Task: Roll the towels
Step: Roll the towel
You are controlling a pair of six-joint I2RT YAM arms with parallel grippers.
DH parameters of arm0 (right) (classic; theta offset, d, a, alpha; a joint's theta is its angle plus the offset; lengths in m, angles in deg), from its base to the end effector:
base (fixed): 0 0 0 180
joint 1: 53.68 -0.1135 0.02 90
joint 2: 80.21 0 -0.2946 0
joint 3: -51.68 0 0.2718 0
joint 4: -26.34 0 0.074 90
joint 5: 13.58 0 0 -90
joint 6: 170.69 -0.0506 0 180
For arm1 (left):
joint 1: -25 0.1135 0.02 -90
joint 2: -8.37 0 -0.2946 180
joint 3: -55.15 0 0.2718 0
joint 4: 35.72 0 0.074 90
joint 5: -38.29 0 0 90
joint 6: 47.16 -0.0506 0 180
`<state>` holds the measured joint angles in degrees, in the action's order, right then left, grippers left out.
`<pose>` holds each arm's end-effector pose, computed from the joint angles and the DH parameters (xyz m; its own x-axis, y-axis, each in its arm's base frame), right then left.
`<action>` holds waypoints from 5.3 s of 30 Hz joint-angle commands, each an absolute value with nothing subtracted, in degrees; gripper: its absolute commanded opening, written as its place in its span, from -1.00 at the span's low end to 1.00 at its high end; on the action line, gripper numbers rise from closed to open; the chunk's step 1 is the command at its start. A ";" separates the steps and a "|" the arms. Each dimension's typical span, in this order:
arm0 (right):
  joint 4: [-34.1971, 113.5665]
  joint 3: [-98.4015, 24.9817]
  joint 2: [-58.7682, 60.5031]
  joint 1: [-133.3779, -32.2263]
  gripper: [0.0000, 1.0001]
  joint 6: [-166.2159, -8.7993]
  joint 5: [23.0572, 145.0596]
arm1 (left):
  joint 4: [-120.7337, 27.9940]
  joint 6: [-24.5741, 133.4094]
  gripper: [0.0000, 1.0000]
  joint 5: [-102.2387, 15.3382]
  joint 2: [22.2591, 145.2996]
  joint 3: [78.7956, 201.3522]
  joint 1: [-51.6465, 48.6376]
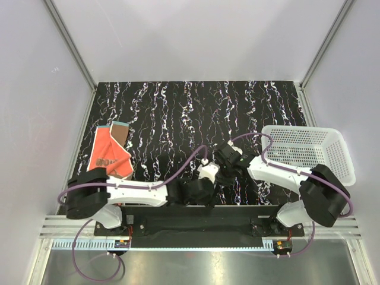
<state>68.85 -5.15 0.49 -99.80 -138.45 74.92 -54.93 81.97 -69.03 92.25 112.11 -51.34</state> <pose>0.1887 0.1943 0.1801 -0.9421 0.2402 -0.2340 0.1567 0.9323 0.3261 0.0892 -0.3032 0.1952 -0.6867 0.2746 -0.6730 0.5744 0.7725 -0.2709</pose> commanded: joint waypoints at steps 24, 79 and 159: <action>68.71 -6.78 1.87 -100.70 -0.70 -137.47 76.24 | -58.15 83.09 0.16 -86.78 106.11 121.70 -56.66; 27.14 11.94 1.43 -95.07 -0.31 -140.90 86.53 | 15.52 112.19 -1.00 -44.68 102.95 77.04 -35.03; 77.16 -15.14 -10.68 -86.99 0.58 -133.68 75.09 | -47.17 93.63 -1.00 -75.65 92.85 100.80 -51.84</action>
<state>78.14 -16.52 -6.54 -87.04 -133.75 75.10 -53.31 90.13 -85.93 94.74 105.62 -54.73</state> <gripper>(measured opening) 0.790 0.224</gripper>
